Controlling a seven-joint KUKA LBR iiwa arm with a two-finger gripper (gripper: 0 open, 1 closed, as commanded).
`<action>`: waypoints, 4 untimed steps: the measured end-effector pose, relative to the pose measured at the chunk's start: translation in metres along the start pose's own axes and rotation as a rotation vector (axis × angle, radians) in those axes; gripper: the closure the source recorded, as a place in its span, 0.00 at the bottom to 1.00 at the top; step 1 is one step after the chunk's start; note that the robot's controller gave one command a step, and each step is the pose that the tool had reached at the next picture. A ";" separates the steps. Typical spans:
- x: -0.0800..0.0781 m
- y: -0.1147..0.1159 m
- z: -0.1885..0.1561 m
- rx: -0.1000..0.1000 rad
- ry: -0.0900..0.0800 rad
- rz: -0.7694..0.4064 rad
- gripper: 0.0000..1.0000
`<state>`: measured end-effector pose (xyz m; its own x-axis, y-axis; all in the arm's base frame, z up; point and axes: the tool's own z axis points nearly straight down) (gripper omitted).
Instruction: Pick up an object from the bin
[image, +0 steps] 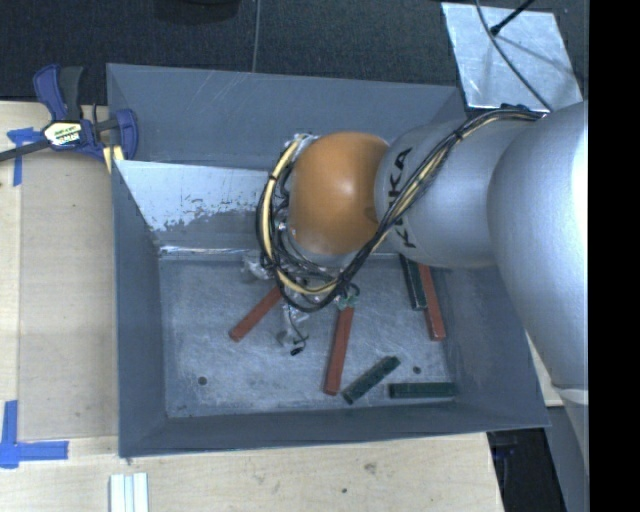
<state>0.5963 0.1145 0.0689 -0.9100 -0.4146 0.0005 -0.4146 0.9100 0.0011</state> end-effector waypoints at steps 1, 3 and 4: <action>-0.002 0.000 -0.003 0.000 -0.004 0.002 1.00; 0.086 0.039 -0.209 0.001 -0.003 -0.181 1.00; 0.100 0.035 -0.199 0.001 -0.001 -0.304 1.00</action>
Offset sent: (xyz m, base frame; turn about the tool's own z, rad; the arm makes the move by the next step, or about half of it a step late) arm 0.0000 0.0000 0.0000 0.0000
